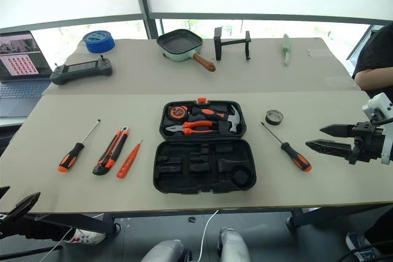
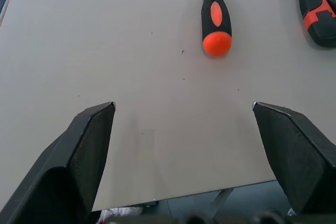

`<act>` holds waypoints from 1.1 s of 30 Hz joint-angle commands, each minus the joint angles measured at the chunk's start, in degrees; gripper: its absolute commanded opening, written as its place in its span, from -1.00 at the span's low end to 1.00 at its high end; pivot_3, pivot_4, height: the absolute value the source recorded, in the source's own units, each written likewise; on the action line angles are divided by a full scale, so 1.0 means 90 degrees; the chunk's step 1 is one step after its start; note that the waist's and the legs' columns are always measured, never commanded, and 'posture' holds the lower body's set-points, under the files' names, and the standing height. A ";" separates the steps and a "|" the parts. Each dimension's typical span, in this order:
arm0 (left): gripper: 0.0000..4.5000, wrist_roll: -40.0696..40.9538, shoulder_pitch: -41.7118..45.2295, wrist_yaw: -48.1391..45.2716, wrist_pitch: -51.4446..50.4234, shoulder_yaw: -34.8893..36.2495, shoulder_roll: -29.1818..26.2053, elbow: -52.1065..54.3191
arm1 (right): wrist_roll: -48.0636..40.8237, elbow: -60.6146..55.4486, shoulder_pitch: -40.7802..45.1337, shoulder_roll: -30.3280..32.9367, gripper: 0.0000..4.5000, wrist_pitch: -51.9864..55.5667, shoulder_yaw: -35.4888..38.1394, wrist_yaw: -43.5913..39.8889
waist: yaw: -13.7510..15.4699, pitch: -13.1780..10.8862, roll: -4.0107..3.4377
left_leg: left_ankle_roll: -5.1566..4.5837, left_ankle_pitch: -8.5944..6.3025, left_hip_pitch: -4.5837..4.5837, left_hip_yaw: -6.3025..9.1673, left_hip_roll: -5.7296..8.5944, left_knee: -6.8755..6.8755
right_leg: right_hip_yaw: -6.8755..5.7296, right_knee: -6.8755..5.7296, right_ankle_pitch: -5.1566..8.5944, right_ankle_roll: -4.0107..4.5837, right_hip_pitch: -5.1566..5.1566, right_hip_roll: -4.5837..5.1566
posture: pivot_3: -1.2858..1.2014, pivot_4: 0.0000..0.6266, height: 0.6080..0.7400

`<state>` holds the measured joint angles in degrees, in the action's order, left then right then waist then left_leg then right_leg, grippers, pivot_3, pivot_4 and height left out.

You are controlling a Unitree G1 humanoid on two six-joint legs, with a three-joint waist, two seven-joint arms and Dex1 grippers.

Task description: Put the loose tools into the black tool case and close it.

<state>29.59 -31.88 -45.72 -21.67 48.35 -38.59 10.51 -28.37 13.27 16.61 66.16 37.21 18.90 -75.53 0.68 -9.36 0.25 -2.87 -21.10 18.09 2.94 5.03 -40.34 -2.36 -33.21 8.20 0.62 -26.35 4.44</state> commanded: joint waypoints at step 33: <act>0.26 -0.1230 0.4888 0.0587 -0.2023 -0.3922 -0.1700 -0.2947 | -0.2493 -0.4412 0.0946 -0.1090 1.00 0.0543 -0.0490 0.0482 | 0.0002 -0.0001 0.0018 | 0.0029 0.0016 -0.0031 -0.0001 0.0018 -0.0040 | 0.0005 -0.0091 -0.0007 0.0018 0.0000 0.0004 | 0.03 -0.52 1.00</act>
<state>20.28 12.06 -40.25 -39.98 13.92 -54.24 -13.74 -50.73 -25.44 25.41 56.43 43.85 13.77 -70.92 0.70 -9.37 0.42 -2.61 -20.95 17.75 2.92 5.19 -40.70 -2.31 -34.06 8.14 0.78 -26.32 4.49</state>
